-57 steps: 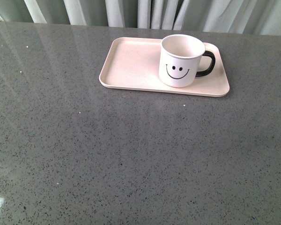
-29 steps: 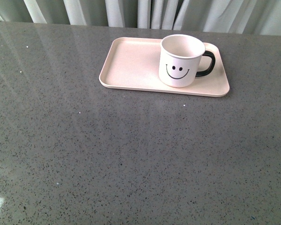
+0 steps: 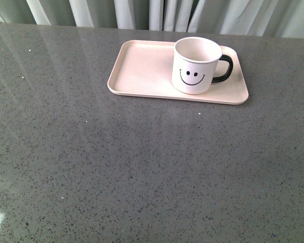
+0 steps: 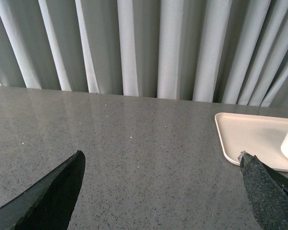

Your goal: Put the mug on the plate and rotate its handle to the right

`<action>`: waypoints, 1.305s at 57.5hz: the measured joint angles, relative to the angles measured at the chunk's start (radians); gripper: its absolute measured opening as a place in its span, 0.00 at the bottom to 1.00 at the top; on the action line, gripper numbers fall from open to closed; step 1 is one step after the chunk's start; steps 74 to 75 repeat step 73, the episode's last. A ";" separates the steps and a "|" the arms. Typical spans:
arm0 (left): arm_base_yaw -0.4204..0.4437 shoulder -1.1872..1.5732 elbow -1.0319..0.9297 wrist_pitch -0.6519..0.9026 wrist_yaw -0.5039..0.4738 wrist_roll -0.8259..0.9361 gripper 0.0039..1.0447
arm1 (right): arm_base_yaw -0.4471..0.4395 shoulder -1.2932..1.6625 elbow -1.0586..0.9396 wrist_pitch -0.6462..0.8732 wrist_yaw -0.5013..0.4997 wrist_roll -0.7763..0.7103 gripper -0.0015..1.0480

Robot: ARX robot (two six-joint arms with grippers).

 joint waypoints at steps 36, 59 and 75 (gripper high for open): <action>0.000 0.000 0.000 0.000 0.000 0.000 0.91 | 0.000 0.000 0.000 0.000 0.000 0.000 0.92; 0.000 0.000 0.000 0.000 0.000 0.000 0.91 | 0.000 0.000 0.000 0.000 0.000 0.000 0.91; 0.000 0.000 0.000 0.000 0.000 0.000 0.91 | 0.000 0.000 0.000 0.000 0.000 0.000 0.91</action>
